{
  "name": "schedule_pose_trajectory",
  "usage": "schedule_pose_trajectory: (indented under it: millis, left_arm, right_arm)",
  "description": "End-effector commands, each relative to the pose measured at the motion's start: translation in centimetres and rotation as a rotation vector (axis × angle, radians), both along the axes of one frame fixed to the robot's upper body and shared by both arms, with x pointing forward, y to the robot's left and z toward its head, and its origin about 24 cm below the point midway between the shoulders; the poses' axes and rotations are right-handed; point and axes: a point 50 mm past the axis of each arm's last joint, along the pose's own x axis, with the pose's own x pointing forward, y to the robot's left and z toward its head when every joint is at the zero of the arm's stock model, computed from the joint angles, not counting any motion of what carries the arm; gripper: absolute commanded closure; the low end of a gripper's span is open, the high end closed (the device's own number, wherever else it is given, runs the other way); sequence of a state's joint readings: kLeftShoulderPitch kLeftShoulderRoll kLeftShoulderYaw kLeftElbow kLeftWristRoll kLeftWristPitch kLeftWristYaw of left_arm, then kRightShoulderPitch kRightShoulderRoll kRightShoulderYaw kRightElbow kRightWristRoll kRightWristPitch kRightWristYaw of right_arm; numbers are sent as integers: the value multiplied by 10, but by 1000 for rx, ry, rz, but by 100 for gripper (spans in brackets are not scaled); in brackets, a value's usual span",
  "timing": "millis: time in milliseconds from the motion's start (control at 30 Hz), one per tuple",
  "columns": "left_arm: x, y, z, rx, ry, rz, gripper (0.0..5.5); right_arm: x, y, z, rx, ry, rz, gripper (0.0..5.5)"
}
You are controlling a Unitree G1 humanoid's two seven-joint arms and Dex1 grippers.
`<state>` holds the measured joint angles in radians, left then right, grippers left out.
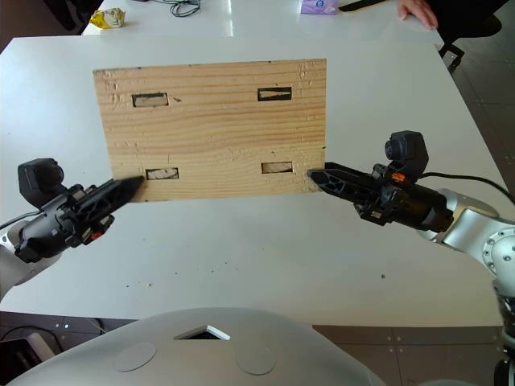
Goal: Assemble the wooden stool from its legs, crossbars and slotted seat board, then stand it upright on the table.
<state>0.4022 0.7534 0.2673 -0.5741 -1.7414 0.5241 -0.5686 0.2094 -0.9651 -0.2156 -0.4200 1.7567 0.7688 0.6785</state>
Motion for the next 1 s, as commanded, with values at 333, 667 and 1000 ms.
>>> schedule_pose_trajectory:
  millis: [333, 667, 1000]
  left_arm:
    - [29, -36, 40, -388, 259, 397, 406]
    - [60, -20, 17, -298, 414, 607, 406]
    - [63, -21, -9, -195, 484, 671, 405]
  right_arm:
    - [30, 72, 72, 584, 262, -570, 414]
    - [45, 69, 40, 437, 544, -692, 420]
    - [48, 63, 0, 300, 680, -733, 420]
